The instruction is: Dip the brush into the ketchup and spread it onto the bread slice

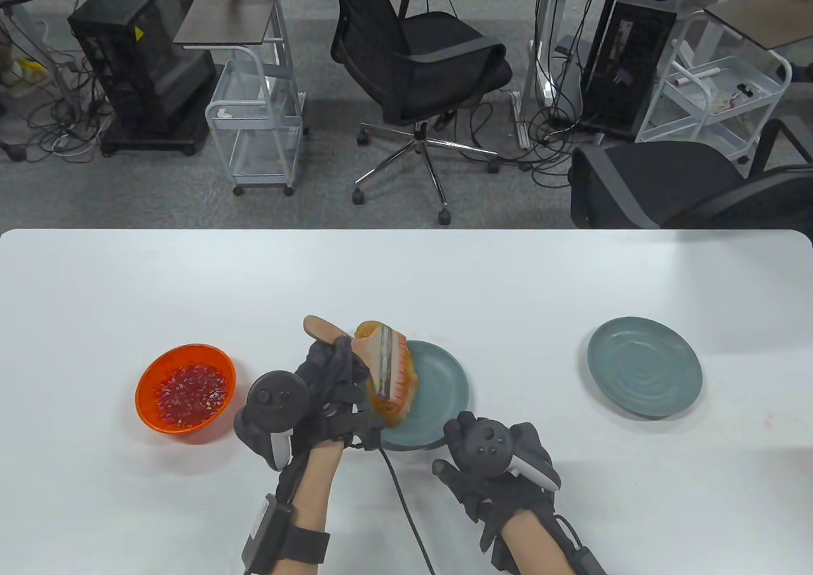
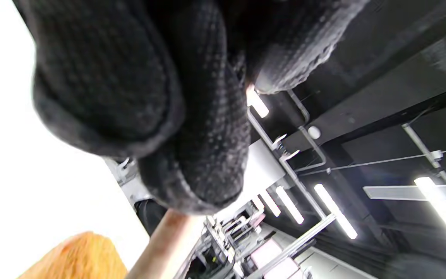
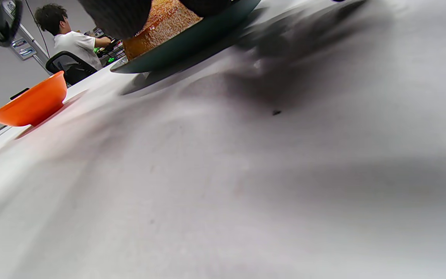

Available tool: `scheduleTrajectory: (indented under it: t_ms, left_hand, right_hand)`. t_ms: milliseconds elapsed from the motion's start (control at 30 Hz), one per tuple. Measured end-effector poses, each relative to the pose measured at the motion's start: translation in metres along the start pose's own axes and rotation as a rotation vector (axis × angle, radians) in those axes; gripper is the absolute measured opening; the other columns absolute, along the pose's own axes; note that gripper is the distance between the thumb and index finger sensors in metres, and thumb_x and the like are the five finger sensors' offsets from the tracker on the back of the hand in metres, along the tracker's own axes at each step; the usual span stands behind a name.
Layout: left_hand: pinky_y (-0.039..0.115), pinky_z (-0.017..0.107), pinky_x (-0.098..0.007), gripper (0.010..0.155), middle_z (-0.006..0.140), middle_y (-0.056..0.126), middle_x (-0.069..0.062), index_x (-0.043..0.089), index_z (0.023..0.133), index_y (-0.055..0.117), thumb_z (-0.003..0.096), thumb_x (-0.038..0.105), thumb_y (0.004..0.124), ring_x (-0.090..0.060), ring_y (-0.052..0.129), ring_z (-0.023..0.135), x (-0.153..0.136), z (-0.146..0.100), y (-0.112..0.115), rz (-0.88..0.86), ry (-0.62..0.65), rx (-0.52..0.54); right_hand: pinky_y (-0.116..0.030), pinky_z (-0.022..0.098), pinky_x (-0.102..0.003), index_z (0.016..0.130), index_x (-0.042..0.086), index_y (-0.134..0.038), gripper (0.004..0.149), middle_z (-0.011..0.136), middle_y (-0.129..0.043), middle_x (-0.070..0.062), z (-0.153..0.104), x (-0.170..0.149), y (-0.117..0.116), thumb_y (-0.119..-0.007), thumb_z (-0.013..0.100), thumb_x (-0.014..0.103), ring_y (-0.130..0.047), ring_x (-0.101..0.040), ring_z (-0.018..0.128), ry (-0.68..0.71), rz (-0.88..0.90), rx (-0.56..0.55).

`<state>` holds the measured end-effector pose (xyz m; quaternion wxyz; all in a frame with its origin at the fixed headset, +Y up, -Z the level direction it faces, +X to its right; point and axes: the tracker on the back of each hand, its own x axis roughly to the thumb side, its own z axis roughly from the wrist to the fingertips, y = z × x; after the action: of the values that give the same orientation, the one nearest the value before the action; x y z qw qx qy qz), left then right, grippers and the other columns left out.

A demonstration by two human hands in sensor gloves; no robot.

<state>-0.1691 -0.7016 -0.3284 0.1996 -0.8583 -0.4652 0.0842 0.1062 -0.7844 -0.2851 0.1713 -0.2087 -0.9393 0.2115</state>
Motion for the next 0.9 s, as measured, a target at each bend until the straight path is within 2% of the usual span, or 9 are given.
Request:
scheduleTrajectory:
  t_ms: [67,133,233,300,367,467,633,767,900]
  left_hand:
    - [0.104,0.021,-0.034,0.05,0.049,0.11,-0.021,-0.011,0.074,0.094,0.0576,0.035,0.082,-0.017,0.121,0.027,-0.002,0.001,0.003,0.08,0.006,-0.006]
    - [0.103,0.021,-0.034,0.05,0.05,0.11,-0.021,-0.011,0.074,0.094,0.0576,0.035,0.082,-0.017,0.121,0.027,-0.006,0.003,-0.002,0.047,-0.017,0.012]
    - [0.104,0.022,-0.034,0.05,0.05,0.11,-0.02,-0.01,0.075,0.093,0.0579,0.035,0.082,-0.016,0.121,0.028,-0.004,0.004,-0.017,0.175,0.029,0.116]
    - [0.104,0.021,-0.033,0.05,0.049,0.11,-0.019,-0.01,0.074,0.094,0.0579,0.036,0.082,-0.015,0.121,0.027,-0.002,0.004,-0.022,0.159,0.043,0.136]
    - [0.104,0.021,-0.032,0.05,0.049,0.11,-0.019,-0.01,0.074,0.093,0.0578,0.036,0.081,-0.015,0.121,0.027,0.0,0.004,-0.019,0.104,0.053,0.107]
    - [0.104,0.02,-0.034,0.05,0.049,0.11,-0.02,-0.011,0.073,0.094,0.0577,0.035,0.082,-0.017,0.121,0.026,-0.002,0.001,-0.003,-0.016,-0.011,0.008]
    - [0.103,0.022,-0.034,0.05,0.05,0.11,-0.02,-0.01,0.074,0.094,0.0579,0.036,0.082,-0.017,0.12,0.028,-0.005,0.002,0.0,0.082,0.003,-0.012]
    - [0.101,0.024,-0.036,0.049,0.053,0.109,-0.019,-0.008,0.076,0.093,0.0584,0.037,0.081,-0.018,0.119,0.029,-0.003,0.004,-0.029,0.176,0.028,0.104]
    - [0.099,0.026,-0.037,0.05,0.055,0.107,-0.019,-0.006,0.078,0.092,0.0586,0.038,0.081,-0.019,0.117,0.031,-0.004,0.013,-0.071,0.227,0.004,0.182]
  right_hand:
    - [-0.031,0.069,-0.067,0.115,0.007,-0.029,0.069,0.113,-0.01,-0.025,0.0,-0.001,0.0,-0.058,0.066,0.045,-0.015,-0.055,0.103,0.001,0.001,0.0]
    - [-0.031,0.069,-0.067,0.115,0.007,-0.029,0.069,0.114,-0.01,-0.025,0.0,-0.001,0.0,-0.058,0.066,0.045,-0.015,-0.055,0.103,0.002,0.006,0.0]
    - [-0.031,0.069,-0.067,0.115,0.007,-0.029,0.069,0.113,-0.01,-0.025,0.0,-0.001,0.0,-0.058,0.066,0.045,-0.015,-0.055,0.103,0.0,0.005,0.0]
    - [-0.031,0.069,-0.067,0.115,0.007,-0.029,0.069,0.113,-0.01,-0.025,0.0,0.0,0.0,-0.058,0.066,0.045,-0.015,-0.055,0.103,-0.001,0.004,0.001]
    - [-0.031,0.069,-0.067,0.115,0.006,-0.029,0.069,0.113,-0.01,-0.026,0.0,0.0,0.0,-0.058,0.066,0.045,-0.015,-0.055,0.103,-0.003,0.008,0.001]
    - [-0.031,0.069,-0.067,0.115,0.006,-0.029,0.069,0.113,-0.01,-0.026,0.0,0.0,0.0,-0.058,0.066,0.045,-0.015,-0.055,0.102,-0.004,0.004,0.001]
    - [-0.031,0.069,-0.067,0.115,0.007,-0.029,0.069,0.114,-0.01,-0.025,0.0,-0.002,0.001,-0.058,0.066,0.045,-0.015,-0.055,0.103,-0.001,0.01,0.002]
    - [-0.031,0.069,-0.067,0.115,0.006,-0.028,0.069,0.113,-0.01,-0.026,0.0,-0.001,0.001,-0.058,0.066,0.045,-0.015,-0.055,0.103,0.0,0.001,0.006]
    - [-0.031,0.069,-0.067,0.115,0.006,-0.029,0.069,0.113,-0.01,-0.026,0.0,0.0,0.0,-0.058,0.066,0.045,-0.014,-0.055,0.103,-0.003,0.004,0.007]
